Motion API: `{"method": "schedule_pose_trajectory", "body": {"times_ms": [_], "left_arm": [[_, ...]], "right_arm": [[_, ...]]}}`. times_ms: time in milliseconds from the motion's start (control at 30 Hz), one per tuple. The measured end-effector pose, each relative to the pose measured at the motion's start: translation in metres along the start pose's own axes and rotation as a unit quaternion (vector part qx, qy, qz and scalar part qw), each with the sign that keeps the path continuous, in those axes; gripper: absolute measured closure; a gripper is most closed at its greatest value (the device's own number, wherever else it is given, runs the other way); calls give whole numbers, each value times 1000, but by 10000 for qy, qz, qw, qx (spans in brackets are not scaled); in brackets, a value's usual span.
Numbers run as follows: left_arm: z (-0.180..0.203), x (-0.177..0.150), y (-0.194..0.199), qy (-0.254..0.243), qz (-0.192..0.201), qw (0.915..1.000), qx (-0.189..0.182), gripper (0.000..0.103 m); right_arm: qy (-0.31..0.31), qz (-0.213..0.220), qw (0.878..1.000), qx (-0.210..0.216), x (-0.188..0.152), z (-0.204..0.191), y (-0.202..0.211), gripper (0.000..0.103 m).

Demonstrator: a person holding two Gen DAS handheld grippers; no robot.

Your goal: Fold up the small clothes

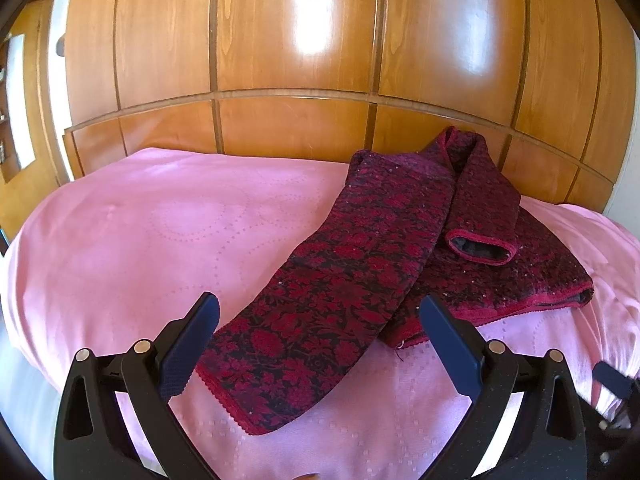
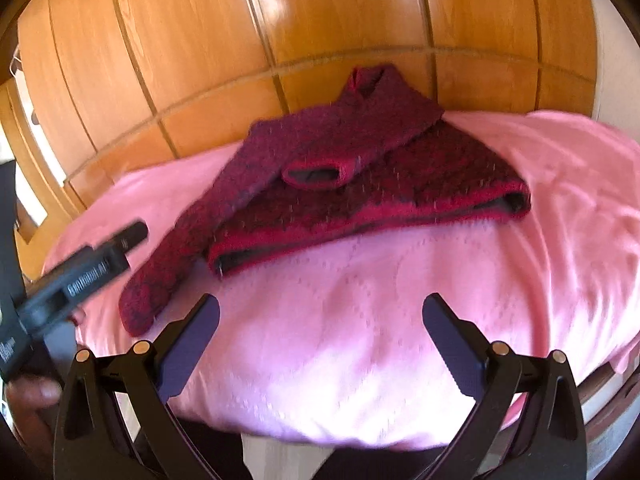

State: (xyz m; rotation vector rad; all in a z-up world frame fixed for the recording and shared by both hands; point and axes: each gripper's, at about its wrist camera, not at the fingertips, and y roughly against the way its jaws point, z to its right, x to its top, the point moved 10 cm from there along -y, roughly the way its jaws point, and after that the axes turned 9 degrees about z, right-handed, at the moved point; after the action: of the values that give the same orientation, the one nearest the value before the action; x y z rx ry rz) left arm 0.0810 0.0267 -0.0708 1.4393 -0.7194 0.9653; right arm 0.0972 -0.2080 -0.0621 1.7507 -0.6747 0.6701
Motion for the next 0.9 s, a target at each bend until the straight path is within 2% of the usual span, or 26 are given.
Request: {"method": "schedule_pose_trajectory", "body": {"times_ms": [233, 567, 733, 900], "left_arm": [[-2, 1, 1, 11, -9, 10000, 29, 4], [-6, 1, 0, 31, -29, 10000, 59, 4], [-7, 0, -2, 42, -62, 10000, 65, 4], [-8, -1, -3, 37, -81, 9999, 75, 4]], "right_arm": [[-228, -376, 9990, 127, -16, 5, -5, 2], [-182, -368, 9990, 174, -17, 3, -3, 2], [-102, -271, 9990, 328, -13, -4, 1, 2], [-31, -353, 9986, 392, -16, -9, -2, 2]]}}
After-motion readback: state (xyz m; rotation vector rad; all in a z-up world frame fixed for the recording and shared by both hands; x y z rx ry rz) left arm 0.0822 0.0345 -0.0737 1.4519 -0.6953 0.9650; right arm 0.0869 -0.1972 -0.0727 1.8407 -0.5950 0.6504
